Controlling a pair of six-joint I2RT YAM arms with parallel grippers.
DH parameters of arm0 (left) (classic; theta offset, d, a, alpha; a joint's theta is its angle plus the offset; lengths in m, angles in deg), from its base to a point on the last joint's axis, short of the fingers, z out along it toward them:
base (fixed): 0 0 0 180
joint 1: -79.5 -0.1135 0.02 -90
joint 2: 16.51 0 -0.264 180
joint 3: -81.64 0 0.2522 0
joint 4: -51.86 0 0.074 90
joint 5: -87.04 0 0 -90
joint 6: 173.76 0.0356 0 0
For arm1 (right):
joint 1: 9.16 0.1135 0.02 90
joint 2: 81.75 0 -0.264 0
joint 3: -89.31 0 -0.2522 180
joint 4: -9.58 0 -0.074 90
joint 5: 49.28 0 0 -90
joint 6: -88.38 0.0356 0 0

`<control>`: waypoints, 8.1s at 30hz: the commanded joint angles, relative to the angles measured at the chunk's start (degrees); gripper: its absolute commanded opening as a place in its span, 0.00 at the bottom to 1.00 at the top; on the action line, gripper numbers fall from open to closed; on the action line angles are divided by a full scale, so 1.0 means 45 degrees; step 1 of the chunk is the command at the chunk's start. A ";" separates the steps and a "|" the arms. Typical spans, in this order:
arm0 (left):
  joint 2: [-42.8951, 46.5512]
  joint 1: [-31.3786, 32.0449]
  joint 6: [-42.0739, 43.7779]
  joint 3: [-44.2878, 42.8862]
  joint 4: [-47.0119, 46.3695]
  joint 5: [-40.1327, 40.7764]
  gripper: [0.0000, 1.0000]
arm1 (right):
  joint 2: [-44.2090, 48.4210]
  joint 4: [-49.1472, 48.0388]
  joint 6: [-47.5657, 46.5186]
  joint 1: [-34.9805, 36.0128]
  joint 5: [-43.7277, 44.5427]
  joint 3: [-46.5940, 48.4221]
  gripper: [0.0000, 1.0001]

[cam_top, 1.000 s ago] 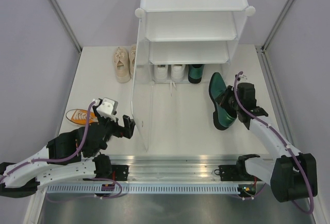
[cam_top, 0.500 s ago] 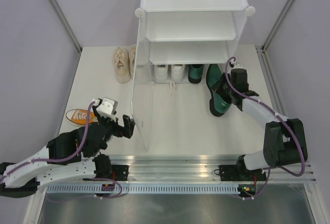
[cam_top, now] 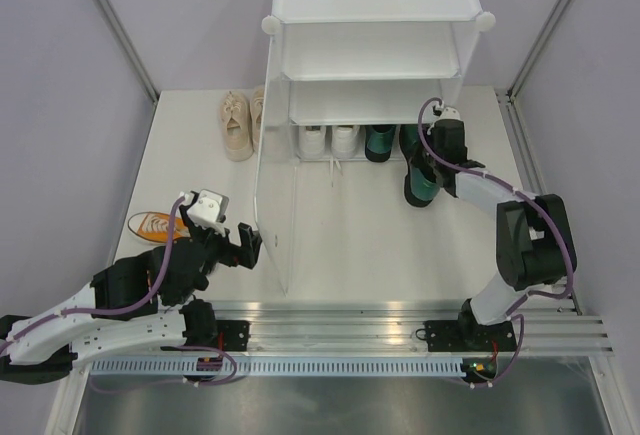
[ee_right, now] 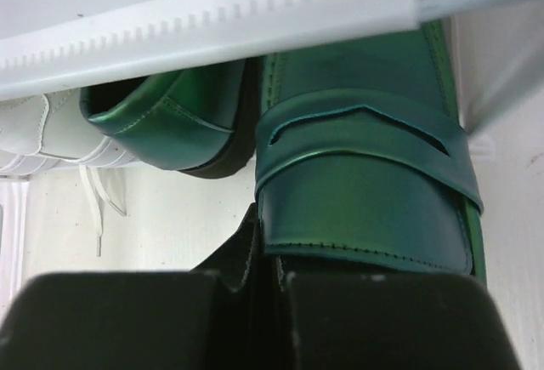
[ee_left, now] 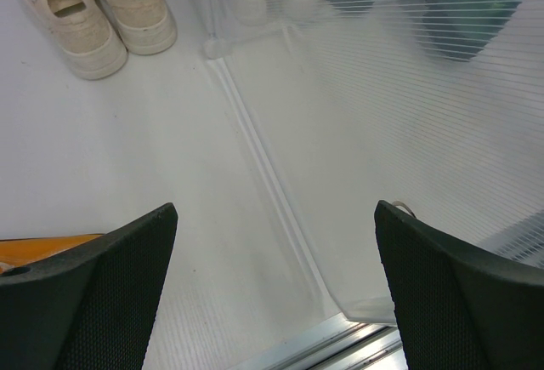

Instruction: Place and organize the shoes in the shoe cabinet

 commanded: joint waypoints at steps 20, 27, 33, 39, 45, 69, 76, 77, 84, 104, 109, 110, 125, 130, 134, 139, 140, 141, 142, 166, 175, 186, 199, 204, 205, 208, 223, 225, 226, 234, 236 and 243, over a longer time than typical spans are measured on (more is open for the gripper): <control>-0.0182 -0.0065 0.0402 0.0051 -0.0204 0.0152 1.00 | -0.0846 -0.2468 -0.0431 0.0404 0.1759 0.1577 0.63; -0.0143 -0.0065 0.0382 0.0031 -0.0223 0.0094 1.00 | 0.0557 -0.1472 -0.0098 0.0385 0.1288 0.1402 0.66; -0.0124 -0.0065 0.0382 0.0012 -0.0203 0.0015 1.00 | 0.2315 -0.0574 -0.0020 0.0385 0.1015 0.0680 0.66; -0.0123 -0.0065 0.0382 0.0012 -0.0204 -0.0043 1.00 | 0.4640 0.0131 0.0663 0.0423 0.0743 -0.1583 0.66; -0.0123 -0.0065 0.0382 0.0012 -0.0223 -0.0102 1.00 | 0.7370 -0.0143 0.1210 0.0560 0.0624 -0.4881 0.52; -0.0046 -0.0104 0.0343 0.0051 -0.0184 0.0269 1.00 | 0.2418 -0.3543 0.2051 0.0677 0.0817 -0.4871 0.42; -0.0065 -0.0104 0.0343 0.0051 -0.0184 0.0289 1.00 | 0.1500 -0.2858 0.1855 0.0230 0.1425 -0.2666 0.42; -0.0065 -0.0104 0.0343 0.0031 -0.0184 0.0289 1.00 | 0.1402 -0.2800 0.1875 0.0170 0.1444 -0.2468 0.41; -0.0084 -0.0104 0.0343 0.0051 -0.0184 0.0347 1.00 | 0.0250 -0.2721 0.1933 -0.0338 0.1347 -0.0925 0.40; -0.0084 -0.0124 0.0362 0.0070 -0.0184 0.0425 1.00 | 0.0718 -0.3697 0.1328 -0.0436 0.0820 0.0443 0.39; -0.0065 -0.0124 0.0343 0.0090 -0.0184 0.0464 1.00 | 0.0600 -0.3834 0.1543 -0.0436 0.0762 0.0776 0.39; -0.0084 -0.0124 0.0362 0.0090 -0.0203 0.0464 1.00 | 0.0600 -0.3892 0.1620 -0.0417 0.0684 0.0776 0.39; -0.0162 -0.0124 0.0343 0.0109 -0.0184 0.0503 1.00 | 0.1204 -0.4380 0.1405 -0.0455 0.2652 0.0308 0.38; -0.0182 -0.0143 0.0382 0.0109 -0.0184 0.0523 1.00 | 0.1673 -0.4536 0.2107 -0.0865 0.3494 -0.0490 0.37; -0.0221 -0.0124 0.0362 0.0109 -0.0184 0.0523 1.00 | 0.1713 -0.4771 0.2811 -0.1353 0.3379 -0.1079 0.37; -0.0280 -0.0143 0.0382 0.0109 -0.0184 0.0503 1.00 | 0.1362 -0.4986 0.3085 -0.1549 0.2814 -0.1489 0.37; -0.0260 -0.0143 0.0363 0.0109 -0.0184 0.0503 1.00 | 0.1284 -0.5025 0.3086 -0.1569 0.2696 -0.1509 0.37; -0.0260 -0.0143 0.0362 0.0109 -0.0203 0.0484 1.00 | 0.1090 -0.5045 0.3105 -0.1569 0.2598 -0.1587 0.37; -0.0280 -0.0143 0.0382 0.0090 -0.0184 0.0484 1.00 | 0.1030 -0.5103 0.3144 -0.1569 0.2520 -0.1665 0.36; -0.0416 -0.0202 0.0402 0.0031 -0.0203 0.0289 1.00 | 0.2535 -0.5688 0.4473 -0.0222 0.0664 -0.5943 0.39; -0.0416 -0.0202 0.0402 0.0031 -0.0203 0.0289 1.00 | 0.0153 -0.7017 0.4161 -0.0084 0.0330 -0.4675 0.39; -0.0397 -0.0202 0.0402 0.0070 -0.0184 0.0347 1.00 | -0.1509 -0.6199 0.3204 -0.0123 0.2322 -0.1901 0.37; -0.0416 -0.0202 0.0402 0.0070 -0.0184 0.0386 1.00 | -0.0573 -0.7228 0.0587 -0.0104 0.4334 -0.2719 0.36; -0.0456 -0.0221 0.0402 0.0090 -0.0184 0.0406 1.00 | -0.0396 -0.8013 -0.0525 0.0345 0.5154 -0.2936 0.36; -0.0436 -0.0222 0.0402 0.0070 -0.0184 0.0406 1.00 | -0.0473 -0.8014 -0.0624 0.0384 0.5194 -0.2858 0.36; -0.0475 -0.0222 0.0402 0.0090 -0.0204 0.0425 1.00 | -0.0786 -0.7898 -0.0839 0.0482 0.5447 -0.2467 0.36; -0.0495 -0.0280 0.0421 0.0070 -0.0184 0.0406 1.00 | 0.1026 -0.7253 0.0935 0.0482 0.3125 -0.4046 0.62; -0.0475 -0.0300 0.0402 0.0070 -0.0184 0.0347 1.00 | 0.1341 -0.7252 0.1577 0.0385 0.2717 -0.4398 0.68; -0.0475 -0.0300 0.0402 0.0051 -0.0203 0.0347 1.00 | 0.1613 -0.7387 0.1814 0.0307 0.2617 -0.4787 0.72; -0.0416 -0.0300 0.0402 0.0031 -0.0184 0.0191 1.00 | 0.1227 -0.9729 0.4860 -0.1294 -0.0309 -0.5981 0.93; -0.0397 -0.0280 0.0402 0.0031 -0.0184 0.0152 1.00 | 0.0777 -1.0550 0.5487 -0.1490 -0.0761 -0.5943 0.96; -0.0378 -0.0300 0.0402 0.0051 -0.0204 0.0191 1.00 | -0.0629 -1.1291 0.6424 -0.1549 -0.1172 -0.4908 0.98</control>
